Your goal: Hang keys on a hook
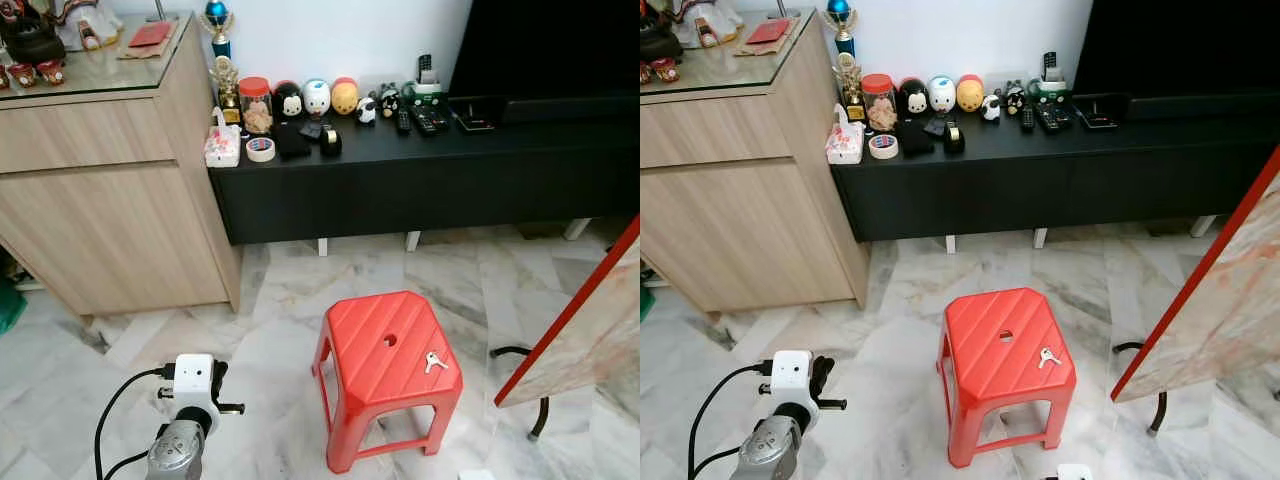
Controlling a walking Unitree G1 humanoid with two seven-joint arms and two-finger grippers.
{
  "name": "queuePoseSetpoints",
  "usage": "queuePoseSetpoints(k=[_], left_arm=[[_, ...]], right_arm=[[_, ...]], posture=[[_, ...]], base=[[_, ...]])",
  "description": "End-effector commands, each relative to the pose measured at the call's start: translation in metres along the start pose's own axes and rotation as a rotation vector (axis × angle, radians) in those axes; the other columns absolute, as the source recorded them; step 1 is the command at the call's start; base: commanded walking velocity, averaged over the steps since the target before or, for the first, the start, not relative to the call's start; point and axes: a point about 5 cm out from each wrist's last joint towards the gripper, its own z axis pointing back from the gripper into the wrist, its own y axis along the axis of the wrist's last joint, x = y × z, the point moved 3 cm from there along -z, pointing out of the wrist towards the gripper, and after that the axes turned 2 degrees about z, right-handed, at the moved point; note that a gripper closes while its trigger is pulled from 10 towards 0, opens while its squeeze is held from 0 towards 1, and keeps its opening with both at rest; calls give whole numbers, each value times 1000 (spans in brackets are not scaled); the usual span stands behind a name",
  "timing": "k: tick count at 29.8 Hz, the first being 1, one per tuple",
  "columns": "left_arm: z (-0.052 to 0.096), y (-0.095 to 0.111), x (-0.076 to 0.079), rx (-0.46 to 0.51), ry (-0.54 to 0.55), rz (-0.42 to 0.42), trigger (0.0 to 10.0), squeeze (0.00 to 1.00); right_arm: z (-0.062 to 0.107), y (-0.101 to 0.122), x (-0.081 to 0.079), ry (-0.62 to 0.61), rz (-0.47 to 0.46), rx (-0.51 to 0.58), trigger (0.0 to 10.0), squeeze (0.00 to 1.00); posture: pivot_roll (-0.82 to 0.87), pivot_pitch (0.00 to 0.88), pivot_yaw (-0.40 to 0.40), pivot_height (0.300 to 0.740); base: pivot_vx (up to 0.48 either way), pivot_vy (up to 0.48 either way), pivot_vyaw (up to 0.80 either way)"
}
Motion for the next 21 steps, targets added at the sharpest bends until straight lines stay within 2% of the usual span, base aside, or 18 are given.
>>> queuePoseSetpoints(k=[1, 2, 3, 4, 5, 6, 7, 8, 10, 11, 13, 15, 16, 17, 18, 19, 20, 21], left_arm=[[6, -12, -2, -47, -8, -20, 10000, 0], [7, -13, -3, -49, -8, -21, 10000, 0], [7, -13, -3, -50, -8, -22, 10000, 0], [7, -14, -3, -52, -8, -23, 10000, 0], [7, -14, -3, -53, -9, -24, 10000, 0], [7, -14, -3, -55, -10, -25, 10000, 0], [7, -14, -3, -55, -11, -25, 10000, 0], [7, -14, -4, -56, -11, -26, 10000, 0], [6, -13, -4, -57, -12, -27, 10000, 0], [5, -12, -4, -57, -12, -28, 10000, 0], [5, -11, -4, -57, -12, -29, 10000, 0], [4, -10, -4, -54, -11, -30, 10000, 0], [4, -10, -4, -54, -11, -30, 10000, 0], [3, -10, -5, -54, -10, -32, 10000, 0], [4, -10, -5, -54, -11, -33, 10000, 0], [4, -10, -6, -55, -10, -33, 10000, 0], [4, -10, -6, -55, -8, -32, 10000, 0], [4, -10, -6, -56, -7, -32, 10000, 0]], right_arm=[[0, -7, 3, -22, -269, -31, 10000, 0], [0, -8, 4, -28, -426, -36, 10000, 0], [0, -8, 5, -32, -512, -38, 10000, 0], [0, -9, 5, -29, -485, -44, 10000, 0], [0, -5, 7, -54, -117, -18, 10000, 0], [0, -1, 7, -68, 155, 4, 10000, 0], [0, 2, 5, -74, 485, 36, 10000, 0], [0, 3, 3, -71, 687, 55, 10000, 0], [0, -4, 2, -41, 312, 16, 10000, 0], [0, -7, 3, -45, 49, -7, 10000, 0], [0, -8, 3, -46, -33, -15, 10000, 0], [0, -9, 6, -58, -402, -34, 10000, 0], [0, -9, 6, -58, -402, -34, 10000, 0], [0, -8, 10, -63, -264, -21, 10000, 0], [0, -8, 11, -66, -188, -17, 10000, 0], [0, -4, 12, -83, 98, 4, 10000, 0], [0, 3, 10, -102, 598, 47, 10000, 0], [1, 4, 9, -100, 721, 57, 10000, 0]], posture=[[2, 45, 9, 740], [2, 46, 11, 740], [0, 46, 14, 740], [0, 46, 14, 740], [1, 45, 15, 740], [1, 45, 17, 740], [1, 45, 17, 740], [1, 45, 17, 740], [5, 41, 17, 740], [5, 41, 17, 740], [5, 41, 17, 740], [8, 39, 20, 740], [8, 39, 20, 740], [6, 41, 21, 740], [6, 41, 21, 740], [6, 41, 21, 740], [6, 41, 21, 740], [5, 44, 18, 740]], base=[[0, 0, 0], [0, 0, 0], [0, 0, 0], [0, 0, 0], [0, 0, 0], [0, 0, 0], [0, 0, 0], [0, 0, 0], [0, 0, 0], [0, 0, 0], [0, 0, 0], [0, 0, 0], [0, 0, 0], [0, 0, 0], [0, 0, 0], [0, 0, 0], [0, 0, 0], [0, 0, 0]])
